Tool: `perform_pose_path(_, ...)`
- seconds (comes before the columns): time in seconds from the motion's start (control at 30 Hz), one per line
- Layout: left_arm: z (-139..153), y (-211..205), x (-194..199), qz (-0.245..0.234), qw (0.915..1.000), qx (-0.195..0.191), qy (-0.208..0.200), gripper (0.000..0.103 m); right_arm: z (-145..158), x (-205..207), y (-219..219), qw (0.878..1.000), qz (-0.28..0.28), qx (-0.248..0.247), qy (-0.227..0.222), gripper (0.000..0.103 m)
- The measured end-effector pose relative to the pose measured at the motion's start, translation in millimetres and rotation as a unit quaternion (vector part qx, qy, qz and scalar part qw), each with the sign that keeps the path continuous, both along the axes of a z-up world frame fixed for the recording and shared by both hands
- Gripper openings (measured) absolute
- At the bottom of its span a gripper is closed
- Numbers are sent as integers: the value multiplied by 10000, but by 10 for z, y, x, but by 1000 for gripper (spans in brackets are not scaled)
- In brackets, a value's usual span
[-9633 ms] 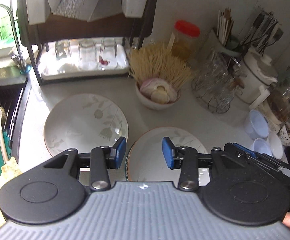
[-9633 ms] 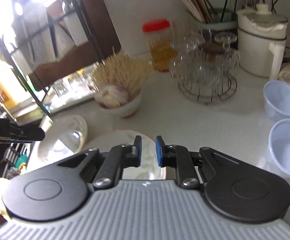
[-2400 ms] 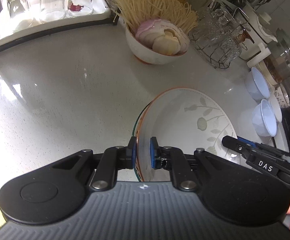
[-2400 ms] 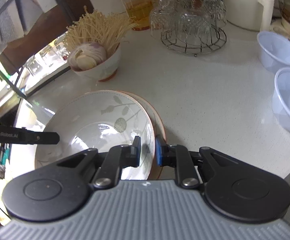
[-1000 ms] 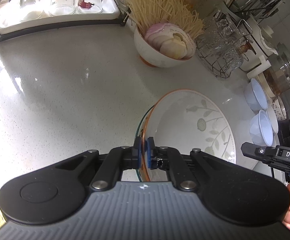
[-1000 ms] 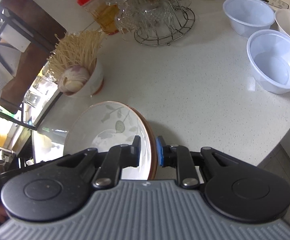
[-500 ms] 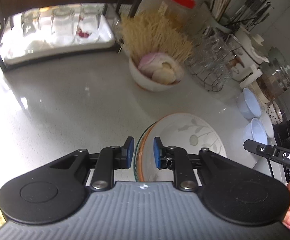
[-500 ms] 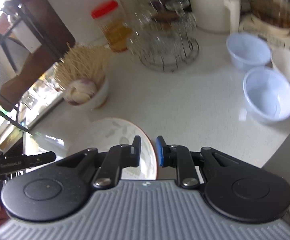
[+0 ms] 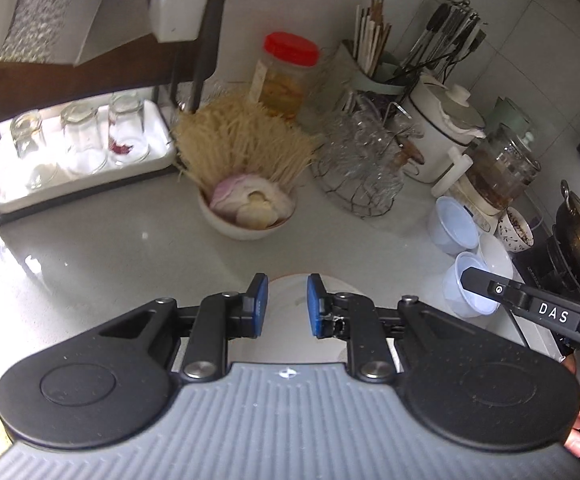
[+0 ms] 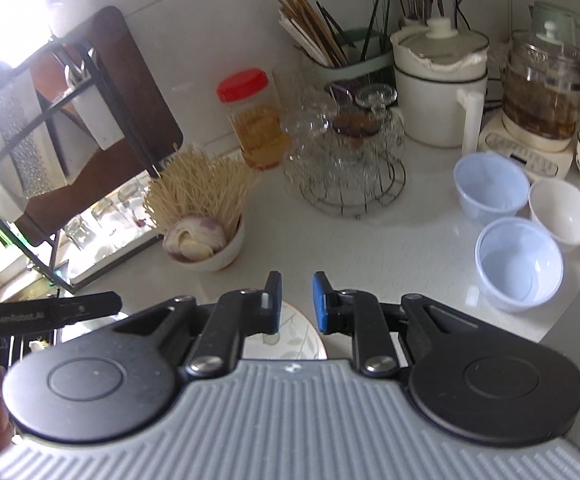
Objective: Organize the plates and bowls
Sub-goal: 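Lower the plate onto the stack and open both grippers, then move both grippers toward the white plastic bowls beside the tea maker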
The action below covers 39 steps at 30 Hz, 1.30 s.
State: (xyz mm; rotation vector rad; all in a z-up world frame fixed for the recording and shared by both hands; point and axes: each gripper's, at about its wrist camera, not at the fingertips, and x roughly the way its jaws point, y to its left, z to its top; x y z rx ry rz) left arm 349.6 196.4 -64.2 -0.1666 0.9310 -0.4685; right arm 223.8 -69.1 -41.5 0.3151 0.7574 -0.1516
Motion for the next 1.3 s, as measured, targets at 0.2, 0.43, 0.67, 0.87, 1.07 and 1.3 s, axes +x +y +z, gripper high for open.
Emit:
perform_pose_path(0.2, 125, -285, -63, 178, 9997, -79, -136, 23, 91, -16, -288, 9994, 191, -147, -243, 21)
perform_pose_path(0.43, 217, -810, -127, 336, 9994, -80, -59, 23, 134, -31, -785, 9991, 266, -131, -310, 21)
perform_pose_path(0.67, 245, -1429, -179, 200, 9998, 27, -75, 25, 125, -116, -1280, 9990, 211, -166, -356, 21)
perform_pose_path(0.87, 197, -1952, -199, 62, 9999, 79, -51, 31, 74, -232, -1707, 9991, 76, -178, -367, 21)
perform_pose_path(1.07, -28, -2419, -152, -256, 9993, 47, 250, 42, -77, -319, -2117, 9996, -107, -47, -269, 21)
perform_pose_path(1.3, -368, -2853, -34, -560, 9956, 194, 722, 46, -380, -421, -2540, 9981, -512, 340, -32, 49)
